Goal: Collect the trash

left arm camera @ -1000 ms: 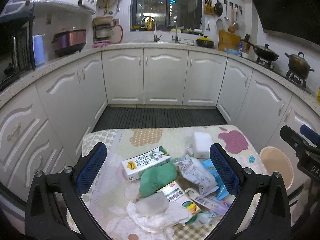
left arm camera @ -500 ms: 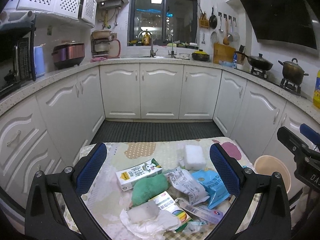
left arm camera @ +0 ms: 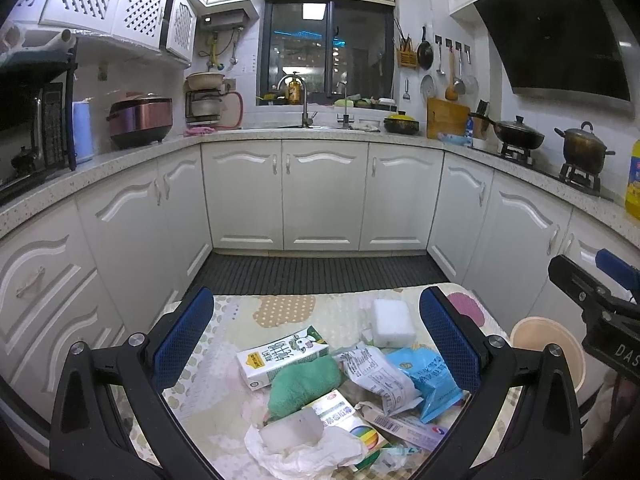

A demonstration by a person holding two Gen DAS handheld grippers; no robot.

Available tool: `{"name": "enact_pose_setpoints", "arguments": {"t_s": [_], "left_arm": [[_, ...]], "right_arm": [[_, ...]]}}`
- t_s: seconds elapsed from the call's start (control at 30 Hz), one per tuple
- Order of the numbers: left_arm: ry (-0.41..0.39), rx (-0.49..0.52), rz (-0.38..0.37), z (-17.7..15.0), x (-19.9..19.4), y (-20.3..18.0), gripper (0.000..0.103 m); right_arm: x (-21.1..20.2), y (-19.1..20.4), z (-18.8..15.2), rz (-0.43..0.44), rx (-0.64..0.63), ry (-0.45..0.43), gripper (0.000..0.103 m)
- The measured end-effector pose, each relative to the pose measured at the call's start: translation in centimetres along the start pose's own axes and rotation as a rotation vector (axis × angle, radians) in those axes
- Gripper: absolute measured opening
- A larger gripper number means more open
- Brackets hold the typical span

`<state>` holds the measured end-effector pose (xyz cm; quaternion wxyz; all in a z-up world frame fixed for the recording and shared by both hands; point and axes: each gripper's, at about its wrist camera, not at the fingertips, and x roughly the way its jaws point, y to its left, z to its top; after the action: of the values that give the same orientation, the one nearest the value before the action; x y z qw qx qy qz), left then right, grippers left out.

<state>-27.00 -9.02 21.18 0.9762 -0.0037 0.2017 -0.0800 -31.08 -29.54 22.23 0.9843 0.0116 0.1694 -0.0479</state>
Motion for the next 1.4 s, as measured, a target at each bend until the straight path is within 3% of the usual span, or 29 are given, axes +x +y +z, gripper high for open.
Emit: {"name": "enact_pose_setpoints", "arguments": {"t_s": [1.4], "left_arm": [[-0.003,0.001,0.022,-0.46,0.12,0.31,0.102]], "right_arm": [[-0.22,-0.2,-0.71,0.006,-0.003,0.005,0.1]]}}
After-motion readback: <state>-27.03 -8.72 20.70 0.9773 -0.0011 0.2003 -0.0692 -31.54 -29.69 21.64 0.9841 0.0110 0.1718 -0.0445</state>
